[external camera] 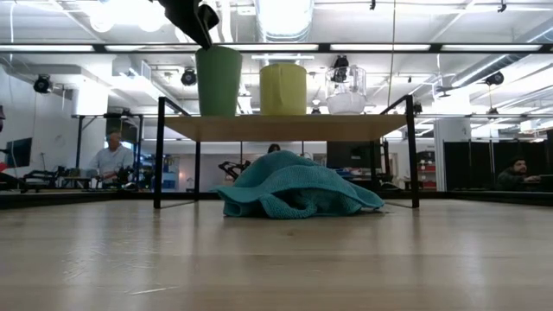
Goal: Stack small to large cups/mugs on shelf
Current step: Return to Home Position
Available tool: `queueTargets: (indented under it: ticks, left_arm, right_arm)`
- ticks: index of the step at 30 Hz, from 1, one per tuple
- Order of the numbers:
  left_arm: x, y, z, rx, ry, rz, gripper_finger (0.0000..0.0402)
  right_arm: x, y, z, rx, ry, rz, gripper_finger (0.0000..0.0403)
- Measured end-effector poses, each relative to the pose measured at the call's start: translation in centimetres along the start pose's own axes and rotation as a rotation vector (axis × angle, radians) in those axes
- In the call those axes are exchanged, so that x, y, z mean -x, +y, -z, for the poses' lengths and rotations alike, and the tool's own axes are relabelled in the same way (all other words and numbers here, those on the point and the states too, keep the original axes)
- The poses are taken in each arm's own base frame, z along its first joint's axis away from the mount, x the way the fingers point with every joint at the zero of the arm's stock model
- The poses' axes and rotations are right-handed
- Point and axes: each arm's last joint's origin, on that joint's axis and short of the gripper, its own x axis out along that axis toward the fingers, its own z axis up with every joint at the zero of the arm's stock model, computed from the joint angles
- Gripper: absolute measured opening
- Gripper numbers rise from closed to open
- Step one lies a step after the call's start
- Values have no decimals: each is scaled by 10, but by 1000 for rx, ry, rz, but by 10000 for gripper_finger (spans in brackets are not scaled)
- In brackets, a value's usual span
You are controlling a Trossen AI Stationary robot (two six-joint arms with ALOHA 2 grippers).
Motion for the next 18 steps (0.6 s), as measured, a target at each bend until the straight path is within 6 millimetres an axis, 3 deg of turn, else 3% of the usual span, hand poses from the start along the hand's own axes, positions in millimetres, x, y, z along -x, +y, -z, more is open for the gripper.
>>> queueTargets:
  ticks: [6,18]
  left_arm:
    - [16,-3,-2,51,-40,-6,46]
    - [78,-15,-9,199,-199,-19,46]
  right_arm:
    - [0,0,0,0,0,0,75]
    - [20,3,-1,1,-39,-23,75]
